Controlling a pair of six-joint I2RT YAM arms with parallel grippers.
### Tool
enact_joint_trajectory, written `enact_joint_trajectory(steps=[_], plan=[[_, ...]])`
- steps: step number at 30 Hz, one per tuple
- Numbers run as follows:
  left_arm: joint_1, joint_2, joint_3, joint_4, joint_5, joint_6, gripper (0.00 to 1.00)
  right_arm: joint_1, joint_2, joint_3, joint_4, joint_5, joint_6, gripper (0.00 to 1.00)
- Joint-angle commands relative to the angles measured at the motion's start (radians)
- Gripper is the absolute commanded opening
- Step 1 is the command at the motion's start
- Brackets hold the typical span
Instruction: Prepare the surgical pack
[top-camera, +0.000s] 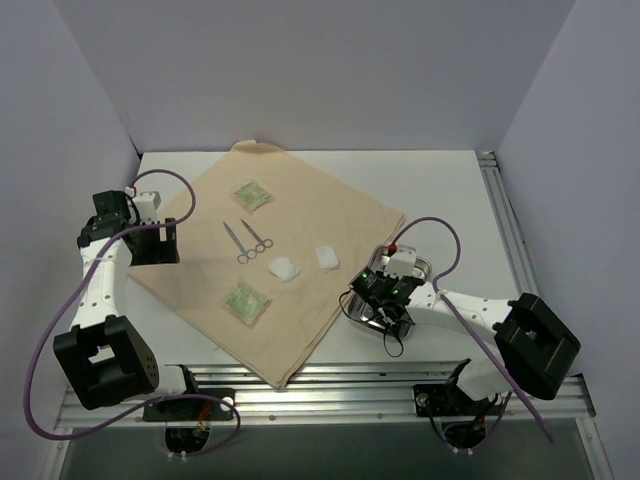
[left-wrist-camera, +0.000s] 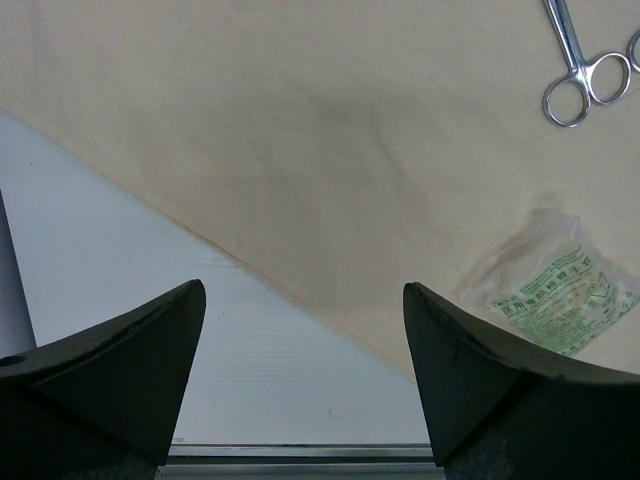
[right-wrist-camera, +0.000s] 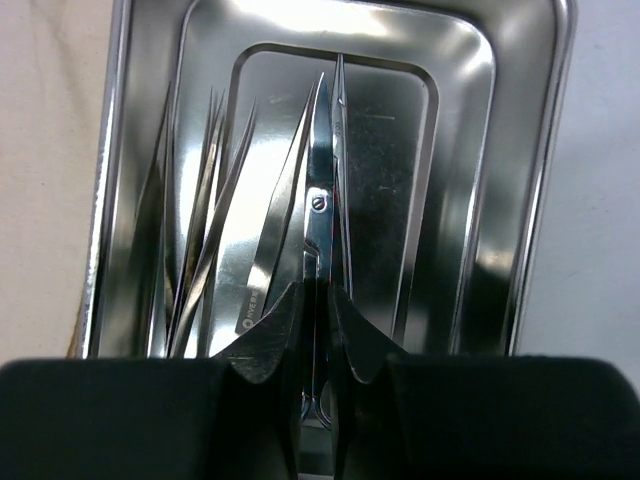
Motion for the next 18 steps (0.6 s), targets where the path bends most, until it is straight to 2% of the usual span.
enact_joint_trajectory(steps=[1, 4, 15, 17, 18], plan=[[0.007, -0.026, 0.014, 0.001, 0.008, 0.014, 0.89, -0.005, 0.05, -0.035, 0.029, 0.033, 0.037, 0.0], [0.008, -0.026, 0.012, 0.001, 0.003, 0.016, 0.89, -0.019, 0.073, -0.046, 0.069, 0.023, 0.029, 0.0], [0.008, -0.03, 0.007, 0.001, -0.001, 0.017, 0.89, -0.024, 0.047, -0.052, 0.043, 0.015, 0.08, 0.01], [0.008, -0.034, 0.009, -0.001, 0.0, 0.017, 0.9, -0.024, 0.033, -0.04, 0.005, 0.024, 0.089, 0.13], [0.008, -0.034, 0.011, -0.003, 0.0, 0.017, 0.9, -0.022, 0.015, -0.032, -0.007, 0.027, 0.092, 0.28]])
